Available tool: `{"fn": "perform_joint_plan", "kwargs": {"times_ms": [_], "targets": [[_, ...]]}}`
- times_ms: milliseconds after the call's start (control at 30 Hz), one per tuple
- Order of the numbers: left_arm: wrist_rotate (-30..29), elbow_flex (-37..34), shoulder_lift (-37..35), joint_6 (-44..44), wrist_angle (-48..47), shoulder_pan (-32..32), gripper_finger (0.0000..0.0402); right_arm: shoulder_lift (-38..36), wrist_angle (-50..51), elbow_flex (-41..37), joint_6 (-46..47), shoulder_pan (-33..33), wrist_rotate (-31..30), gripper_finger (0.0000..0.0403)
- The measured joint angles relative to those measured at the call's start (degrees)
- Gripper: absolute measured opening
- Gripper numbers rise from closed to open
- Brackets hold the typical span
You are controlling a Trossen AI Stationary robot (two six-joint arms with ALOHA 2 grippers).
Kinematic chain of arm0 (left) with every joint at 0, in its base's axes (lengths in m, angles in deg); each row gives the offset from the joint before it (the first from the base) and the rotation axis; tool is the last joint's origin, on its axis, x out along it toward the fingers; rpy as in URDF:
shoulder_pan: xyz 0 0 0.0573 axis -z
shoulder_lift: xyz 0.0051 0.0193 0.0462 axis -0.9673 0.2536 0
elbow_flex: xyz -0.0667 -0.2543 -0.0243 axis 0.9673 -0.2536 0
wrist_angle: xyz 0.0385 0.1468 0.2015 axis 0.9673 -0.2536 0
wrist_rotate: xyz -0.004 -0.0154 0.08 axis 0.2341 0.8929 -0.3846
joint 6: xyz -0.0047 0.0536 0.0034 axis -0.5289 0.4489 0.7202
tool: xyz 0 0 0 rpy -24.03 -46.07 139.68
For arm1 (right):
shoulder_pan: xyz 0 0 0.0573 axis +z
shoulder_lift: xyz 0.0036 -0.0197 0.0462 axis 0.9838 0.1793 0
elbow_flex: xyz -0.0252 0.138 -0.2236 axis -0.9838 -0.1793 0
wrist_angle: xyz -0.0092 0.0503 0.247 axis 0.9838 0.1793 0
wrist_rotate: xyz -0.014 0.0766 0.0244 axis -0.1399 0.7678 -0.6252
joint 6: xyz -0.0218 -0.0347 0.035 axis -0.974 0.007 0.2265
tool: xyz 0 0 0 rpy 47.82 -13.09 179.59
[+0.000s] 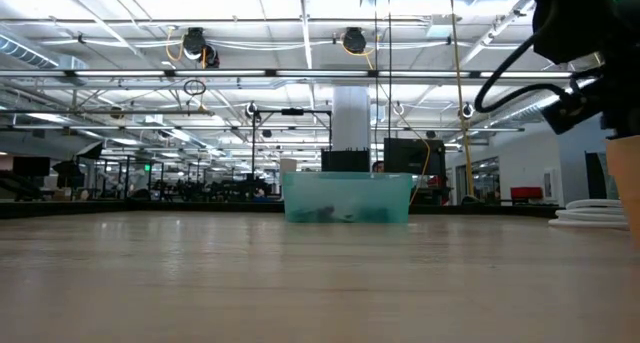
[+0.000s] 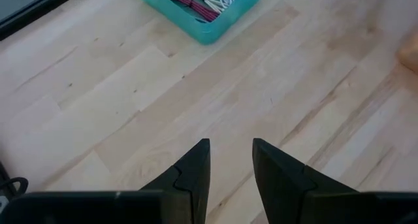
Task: Pick & Place USB Port
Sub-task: Put the white charger cable into the orange bin
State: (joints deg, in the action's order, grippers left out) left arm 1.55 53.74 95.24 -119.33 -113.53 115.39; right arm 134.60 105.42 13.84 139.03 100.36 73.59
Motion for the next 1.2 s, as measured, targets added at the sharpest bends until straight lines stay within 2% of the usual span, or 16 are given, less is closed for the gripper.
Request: {"fn": "perform_joint_plan", "kwargs": {"times_ms": [233, 367, 500, 667, 767, 833, 900, 1000, 1200], "targets": [[0.9, 0.0, 0.0, 0.05, -0.01, -0.05, 0.0115, 0.02, -4.37, -3.32, -4.06, -0.02, -1.73, 0.0226], [1.22, 0.0, 0.0, 0.13, 0.0, -0.27, 0.0115, -0.13, -10.1, -7.33, -1.79, -0.62, 1.6, 0.0222], [1.29, 0.0, 0.0, 0.12, 0.03, -0.27, 0.0115, -0.15, -12.91, -10.67, 3.17, -1.56, 4.42, 0.0201], [1.24, 0.0, 0.0, 0.12, 0.41, -0.74, 0.0115, -0.12, -14.39, -11.52, 7.03, -3.42, 6.94, 0.0138], [0.92, 0.0, 0.0, 0.83, 0.75, -1.29, 0.0115, -0.06, -15.21, -11.54, 16.73, -6.17, 11.82, 0.0081], [0.47, 0.0, 0.0, 2.34, 2.01, -1.77, 0.0115, -0.1, -18.05, -11.58, 22.54, -7.68, 14.83, 0.0044], [-0.26, 0.0, 0.0, 3.84, 3.65, -2.26, 0.0115, -0.7, -26.33, -11.53, 26.4, -9.03, 16.18, 0.0017], [-1.65, 0.0, 0.0, 6.61, 6.46, -2.89, 0.0115, -0.42, -39.71, -11.45, 31.4, -11.74, 13.77, 0.0013], [-3.02, 0.0, 0.0, 9.72, 9.25, -3.42, 0.0115, -0.32, -56.93, -11.75, 37.92, -16.44, -4.3, 0.0012]]}}
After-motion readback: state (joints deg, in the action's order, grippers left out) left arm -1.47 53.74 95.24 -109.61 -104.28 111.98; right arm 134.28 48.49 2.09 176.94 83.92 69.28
